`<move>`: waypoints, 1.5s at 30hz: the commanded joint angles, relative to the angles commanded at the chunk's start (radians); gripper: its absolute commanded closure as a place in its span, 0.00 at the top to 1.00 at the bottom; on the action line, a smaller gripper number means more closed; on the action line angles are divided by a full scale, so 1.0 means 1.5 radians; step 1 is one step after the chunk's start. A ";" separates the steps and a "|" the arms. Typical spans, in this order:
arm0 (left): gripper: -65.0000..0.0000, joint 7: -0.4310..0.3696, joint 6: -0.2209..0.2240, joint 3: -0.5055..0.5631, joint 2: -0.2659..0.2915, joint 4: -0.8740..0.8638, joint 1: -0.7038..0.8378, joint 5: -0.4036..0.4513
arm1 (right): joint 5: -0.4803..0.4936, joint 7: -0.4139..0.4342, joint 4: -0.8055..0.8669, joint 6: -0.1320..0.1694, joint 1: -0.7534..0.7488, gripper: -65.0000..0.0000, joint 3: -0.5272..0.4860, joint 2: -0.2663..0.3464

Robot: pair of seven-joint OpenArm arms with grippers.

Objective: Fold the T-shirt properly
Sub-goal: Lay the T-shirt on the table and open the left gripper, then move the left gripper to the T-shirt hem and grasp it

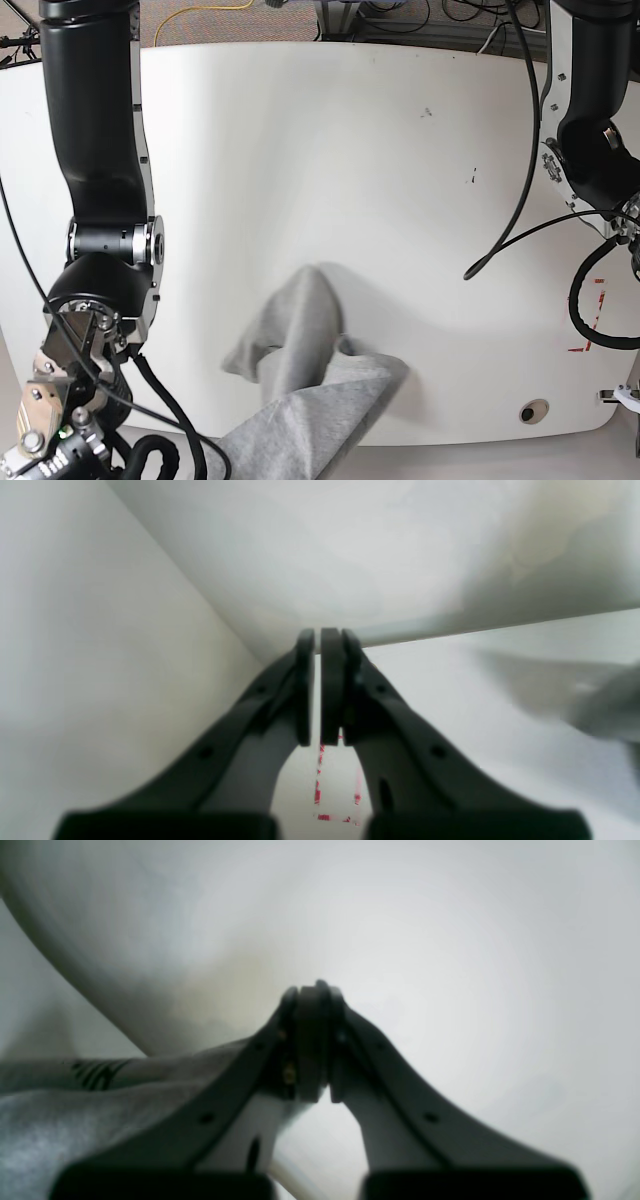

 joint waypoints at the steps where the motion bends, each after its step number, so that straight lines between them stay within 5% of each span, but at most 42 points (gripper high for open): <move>1: 0.00 -0.007 0.000 0.000 0.000 0.000 0.002 0.000 | 0.002 0.000 0.012 0.000 -0.015 0.00 0.000 0.004; 10: 0.00 -0.038 0.001 0.001 0.023 -0.002 0.047 0.000 | 0.000 0.005 0.123 0.000 -0.256 0.00 0.003 0.047; 18: 0.00 -0.039 0.001 0.001 0.036 -0.002 0.106 0.000 | 0.000 0.040 0.168 0.000 -0.464 0.00 0.041 0.041; 31: 0.01 -0.039 0.001 0.000 0.073 -0.018 0.265 0.000 | -0.001 0.087 0.168 0.000 -0.577 0.00 0.095 0.041; 39: 0.50 -0.061 0.001 -0.005 0.099 -0.124 0.303 0.000 | 0.000 0.088 0.167 0.000 -0.601 0.00 0.118 0.041; 45: 0.57 -0.143 0.003 -0.003 0.109 -0.187 0.314 0.000 | 0.000 0.088 0.167 0.000 -0.610 0.00 0.118 0.041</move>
